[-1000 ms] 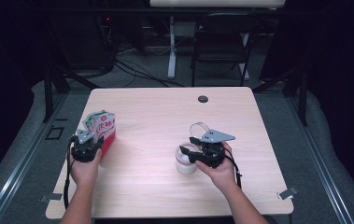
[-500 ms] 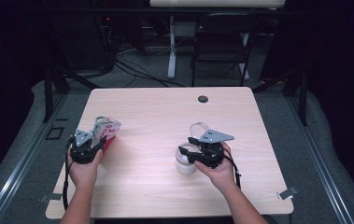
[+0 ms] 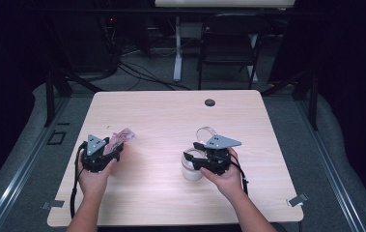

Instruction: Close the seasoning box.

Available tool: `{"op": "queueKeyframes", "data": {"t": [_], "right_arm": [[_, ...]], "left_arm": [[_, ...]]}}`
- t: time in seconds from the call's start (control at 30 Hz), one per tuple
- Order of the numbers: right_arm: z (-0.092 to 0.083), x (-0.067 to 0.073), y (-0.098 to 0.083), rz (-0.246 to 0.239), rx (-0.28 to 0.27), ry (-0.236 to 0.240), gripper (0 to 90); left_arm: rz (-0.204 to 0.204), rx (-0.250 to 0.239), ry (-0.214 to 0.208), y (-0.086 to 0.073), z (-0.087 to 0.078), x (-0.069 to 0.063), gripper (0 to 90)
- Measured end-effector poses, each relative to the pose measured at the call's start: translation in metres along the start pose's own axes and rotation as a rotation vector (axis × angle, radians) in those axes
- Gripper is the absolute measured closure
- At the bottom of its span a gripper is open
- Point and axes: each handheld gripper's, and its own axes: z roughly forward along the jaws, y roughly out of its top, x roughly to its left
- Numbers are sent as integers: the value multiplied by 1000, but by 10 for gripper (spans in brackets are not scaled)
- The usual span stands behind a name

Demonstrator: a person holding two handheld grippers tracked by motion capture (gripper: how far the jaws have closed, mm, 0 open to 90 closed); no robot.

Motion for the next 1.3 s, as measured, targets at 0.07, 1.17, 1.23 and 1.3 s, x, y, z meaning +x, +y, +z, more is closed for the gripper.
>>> {"op": "queueKeyframes", "data": {"t": [0.07,1.17,1.23,1.3], "right_arm": [[0,2,1,-4,-6,5,458],[-26,5,8,-6,-20,0,662],[-30,3,8,1,-22,1,701],[-34,2,8,4,-23,-5,751]], "left_arm": [[15,7,-19,1,1,-4,409],[153,47,-171,24,7,-60,419],[160,46,-184,25,8,-64,419],[174,48,-192,25,9,-68,419]]}}
